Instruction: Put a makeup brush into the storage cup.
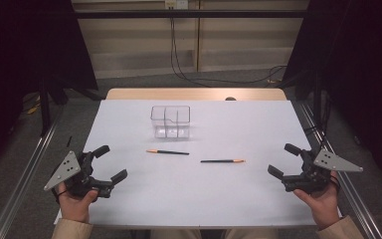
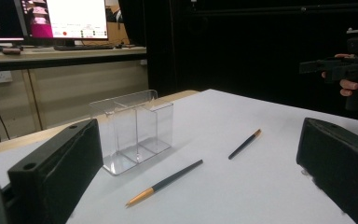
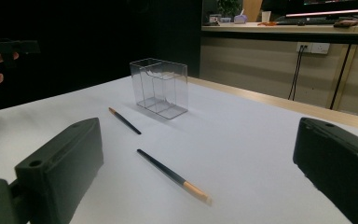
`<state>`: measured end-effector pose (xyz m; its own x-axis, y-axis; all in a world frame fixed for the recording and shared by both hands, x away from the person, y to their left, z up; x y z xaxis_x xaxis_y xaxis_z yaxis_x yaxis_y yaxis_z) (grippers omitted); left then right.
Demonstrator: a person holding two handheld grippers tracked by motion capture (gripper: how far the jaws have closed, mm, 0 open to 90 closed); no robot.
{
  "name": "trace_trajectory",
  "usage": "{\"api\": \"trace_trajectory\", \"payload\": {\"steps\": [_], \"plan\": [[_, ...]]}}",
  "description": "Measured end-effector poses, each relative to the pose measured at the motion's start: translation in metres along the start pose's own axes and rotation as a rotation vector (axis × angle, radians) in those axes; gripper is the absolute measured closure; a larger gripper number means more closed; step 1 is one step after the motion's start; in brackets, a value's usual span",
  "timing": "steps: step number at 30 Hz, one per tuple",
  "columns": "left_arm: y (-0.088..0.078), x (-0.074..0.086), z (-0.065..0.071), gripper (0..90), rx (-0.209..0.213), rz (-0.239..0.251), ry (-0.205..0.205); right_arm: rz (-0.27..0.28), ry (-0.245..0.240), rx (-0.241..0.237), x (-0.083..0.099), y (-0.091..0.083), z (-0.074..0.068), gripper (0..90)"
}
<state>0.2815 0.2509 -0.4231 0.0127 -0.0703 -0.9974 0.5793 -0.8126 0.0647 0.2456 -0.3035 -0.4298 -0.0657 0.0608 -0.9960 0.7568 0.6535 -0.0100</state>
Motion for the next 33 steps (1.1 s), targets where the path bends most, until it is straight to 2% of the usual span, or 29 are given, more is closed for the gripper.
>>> {"api": "trace_trajectory", "payload": {"steps": [3, 6, 17, 18, 22, 31, 32, 33], "plan": [[0.002, 0.0, 0.001, 0.0, 0.0, 0.002, -0.009, 0.001, -0.001, -0.003, 0.0, -0.001, 0.0, 1.0], [0.003, 0.001, -0.001, 0.0, 0.002, -0.01, 0.004, -0.002, -0.001, -0.004, 0.0, 0.0, 0.0, 1.0], [0.007, 0.002, -0.003, 0.0, -0.002, -0.018, 0.003, -0.009, -0.007, -0.012, 0.002, 0.002, -0.001, 1.0], [0.009, 0.001, -0.003, 0.0, -0.004, -0.01, -0.007, -0.011, -0.007, -0.013, 0.002, 0.002, -0.001, 1.0], [0.014, 0.002, -0.004, 0.0, 0.002, -0.022, 0.007, -0.01, -0.009, -0.013, 0.002, 0.001, -0.001, 1.0], [0.026, 0.002, -0.005, 0.0, 0.013, -0.021, 0.003, -0.014, -0.008, -0.02, 0.002, 0.0, -0.001, 1.1], [0.027, 0.002, -0.006, 0.0, 0.015, -0.023, 0.014, -0.014, -0.008, -0.02, 0.002, 0.0, -0.001, 1.1], [0.029, 0.002, -0.005, 0.0, 0.014, -0.018, 0.003, -0.015, -0.01, -0.021, 0.002, 0.0, -0.002, 1.1]]}}
Point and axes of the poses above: each handheld gripper's, and its own axes: y roughly forward along the jaws, x roughly out of its underside, z roughly to its right, the point moved 3 cm from there along y, roughly forward along the jaws, and after that the axes turned 8 degrees about z, right-handed, at the moved point
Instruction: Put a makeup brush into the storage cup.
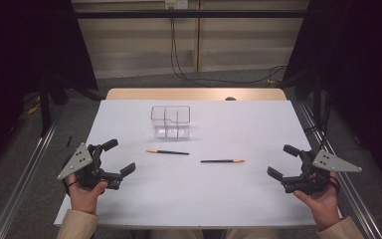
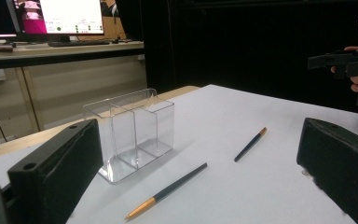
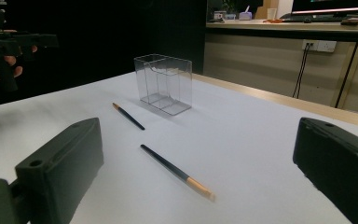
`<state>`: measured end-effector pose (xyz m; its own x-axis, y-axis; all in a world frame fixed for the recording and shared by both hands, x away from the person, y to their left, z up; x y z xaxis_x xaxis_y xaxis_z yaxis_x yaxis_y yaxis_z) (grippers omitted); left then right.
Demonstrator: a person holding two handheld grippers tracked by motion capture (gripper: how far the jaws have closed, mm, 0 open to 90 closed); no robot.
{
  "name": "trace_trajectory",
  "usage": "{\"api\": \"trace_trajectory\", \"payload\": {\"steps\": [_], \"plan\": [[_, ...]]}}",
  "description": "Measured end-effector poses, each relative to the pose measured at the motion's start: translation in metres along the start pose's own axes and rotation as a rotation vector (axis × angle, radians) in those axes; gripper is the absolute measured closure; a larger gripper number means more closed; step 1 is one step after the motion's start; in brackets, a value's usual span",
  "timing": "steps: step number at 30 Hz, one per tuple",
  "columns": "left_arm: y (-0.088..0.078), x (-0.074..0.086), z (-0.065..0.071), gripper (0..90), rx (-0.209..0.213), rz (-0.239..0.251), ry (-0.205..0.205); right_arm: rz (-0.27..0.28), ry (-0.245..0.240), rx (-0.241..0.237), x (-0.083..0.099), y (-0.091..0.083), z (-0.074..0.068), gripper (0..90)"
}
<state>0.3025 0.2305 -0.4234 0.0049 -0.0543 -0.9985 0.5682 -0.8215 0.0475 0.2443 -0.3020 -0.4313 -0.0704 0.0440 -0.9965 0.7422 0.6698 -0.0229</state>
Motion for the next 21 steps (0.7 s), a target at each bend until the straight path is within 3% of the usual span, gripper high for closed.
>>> {"api": "trace_trajectory", "payload": {"steps": [8, 13, 21], "plan": [[0.012, -0.001, 0.0, 0.0, 0.009, 0.023, -0.001, 0.018, 0.003, -0.001, -0.002, -0.002, 0.0, 1.1], [0.018, -0.002, 0.001, 0.0, 0.024, 0.012, 0.012, 0.02, 0.002, 0.002, -0.002, -0.002, 0.001, 1.1], [0.029, -0.001, 0.004, 0.0, 0.045, 0.033, -0.001, 0.026, 0.003, -0.001, -0.003, -0.003, 0.0, 1.1]]}}
Point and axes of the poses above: each handheld gripper's, and its own axes: y roughly forward along the jaws, x roughly out of its underside, z roughly to its right, the point moved 3 cm from there along y, roughly forward along the jaws, and after that the axes turned 8 degrees about z, right-handed, at the moved point
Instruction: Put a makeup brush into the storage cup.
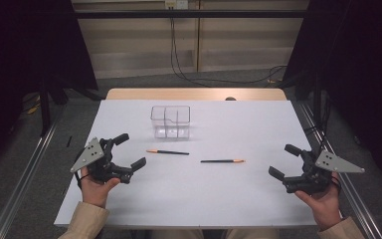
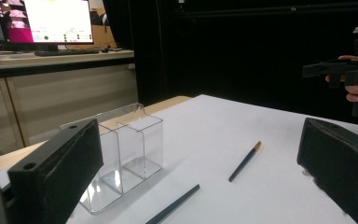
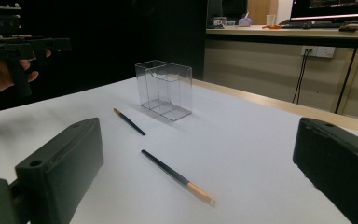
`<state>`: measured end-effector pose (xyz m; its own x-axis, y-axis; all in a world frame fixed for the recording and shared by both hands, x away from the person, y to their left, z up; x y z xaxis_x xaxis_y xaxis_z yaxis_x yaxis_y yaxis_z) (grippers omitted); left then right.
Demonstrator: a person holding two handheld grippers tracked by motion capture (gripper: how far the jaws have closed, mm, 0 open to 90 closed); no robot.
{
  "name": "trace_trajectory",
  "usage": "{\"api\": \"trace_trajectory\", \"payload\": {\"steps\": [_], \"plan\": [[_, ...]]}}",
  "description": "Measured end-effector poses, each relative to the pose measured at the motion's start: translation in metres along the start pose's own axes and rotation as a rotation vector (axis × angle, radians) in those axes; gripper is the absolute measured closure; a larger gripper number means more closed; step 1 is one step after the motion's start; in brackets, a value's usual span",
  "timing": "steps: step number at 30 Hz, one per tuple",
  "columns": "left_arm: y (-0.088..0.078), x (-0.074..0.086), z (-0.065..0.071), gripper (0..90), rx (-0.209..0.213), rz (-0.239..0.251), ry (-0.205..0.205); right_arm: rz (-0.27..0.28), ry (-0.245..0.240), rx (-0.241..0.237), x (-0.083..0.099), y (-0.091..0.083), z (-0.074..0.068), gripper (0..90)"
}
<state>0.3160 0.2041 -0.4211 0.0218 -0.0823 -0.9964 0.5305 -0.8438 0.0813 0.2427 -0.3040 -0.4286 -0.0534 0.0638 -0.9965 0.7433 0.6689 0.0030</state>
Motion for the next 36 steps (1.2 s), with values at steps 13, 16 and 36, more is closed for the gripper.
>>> {"api": "trace_trajectory", "payload": {"steps": [13, 16, 36], "plan": [[0.023, 0.007, 0.001, 0.0, 0.04, -0.029, -0.023, -0.007, 0.004, -0.003, 0.001, 0.0, 0.002, 1.0], [0.027, 0.009, -0.001, 0.0, 0.03, -0.046, -0.023, -0.009, 0.003, -0.004, 0.002, 0.0, 0.002, 1.0], [0.054, 0.016, -0.019, 0.0, -0.032, -0.088, -0.026, -0.015, -0.007, -0.004, 0.002, 0.001, 0.001, 0.8]]}}
Point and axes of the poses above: each handheld gripper's, and its own axes: y roughly forward along the jaws, x roughly out of its underside, z roughly to its right, the point moved 3 cm from there along y, roughly forward along the jaws, and after that the axes turned 8 degrees about z, right-handed, at the moved point
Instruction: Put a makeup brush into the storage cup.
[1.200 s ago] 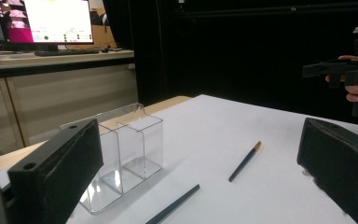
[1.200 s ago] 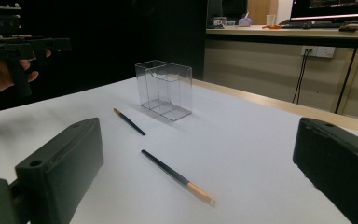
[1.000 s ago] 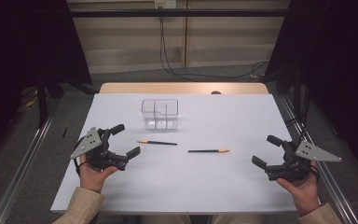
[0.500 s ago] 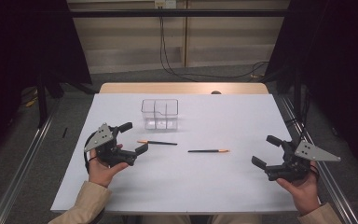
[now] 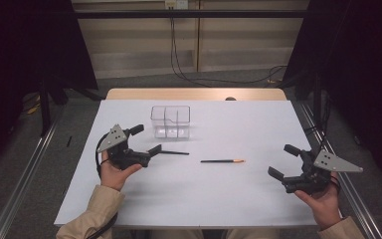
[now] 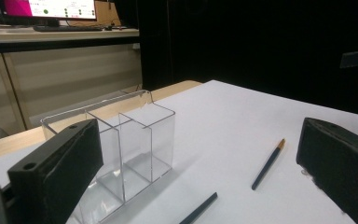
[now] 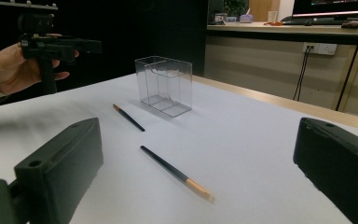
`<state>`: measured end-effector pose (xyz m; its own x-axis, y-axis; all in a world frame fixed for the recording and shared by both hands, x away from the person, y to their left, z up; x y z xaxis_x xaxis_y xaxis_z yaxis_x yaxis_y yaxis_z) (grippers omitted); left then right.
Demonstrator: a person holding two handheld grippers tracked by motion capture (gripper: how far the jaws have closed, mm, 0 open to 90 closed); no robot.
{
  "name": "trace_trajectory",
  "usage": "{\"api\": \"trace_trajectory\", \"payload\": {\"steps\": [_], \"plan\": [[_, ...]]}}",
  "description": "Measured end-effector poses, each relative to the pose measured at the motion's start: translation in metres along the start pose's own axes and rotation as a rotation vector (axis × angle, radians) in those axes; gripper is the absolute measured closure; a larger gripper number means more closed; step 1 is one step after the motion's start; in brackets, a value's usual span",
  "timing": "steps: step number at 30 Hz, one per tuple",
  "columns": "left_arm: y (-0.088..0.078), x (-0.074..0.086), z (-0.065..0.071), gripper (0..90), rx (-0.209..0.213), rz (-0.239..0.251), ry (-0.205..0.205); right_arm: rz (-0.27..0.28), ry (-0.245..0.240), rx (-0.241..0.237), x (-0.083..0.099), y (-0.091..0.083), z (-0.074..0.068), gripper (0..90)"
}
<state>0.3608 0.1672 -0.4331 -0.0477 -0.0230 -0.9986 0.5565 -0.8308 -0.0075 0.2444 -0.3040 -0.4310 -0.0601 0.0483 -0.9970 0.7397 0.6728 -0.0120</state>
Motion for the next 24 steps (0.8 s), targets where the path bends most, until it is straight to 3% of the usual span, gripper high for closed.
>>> {"api": "trace_trajectory", "payload": {"steps": [12, 24], "plan": [[0.016, 0.002, -0.011, 0.0, -0.022, -0.016, -0.007, -0.002, 0.0, 0.002, 0.001, -0.001, 0.001, 0.8], [0.035, 0.001, -0.015, 0.0, -0.008, -0.048, -0.005, -0.002, 0.008, 0.003, 0.002, -0.002, 0.003, 0.9]]}}
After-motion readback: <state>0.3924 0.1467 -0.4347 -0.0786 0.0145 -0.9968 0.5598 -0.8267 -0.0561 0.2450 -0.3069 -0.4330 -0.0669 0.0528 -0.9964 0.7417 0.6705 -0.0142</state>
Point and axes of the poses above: each handheld gripper's, and its own axes: y roughly forward along the jaws, x roughly out of its underside, z roughly to its right, the point moved 3 cm from there along y, roughly forward along the jaws, and after that the axes turned 8 degrees about z, right-handed, at the moved point
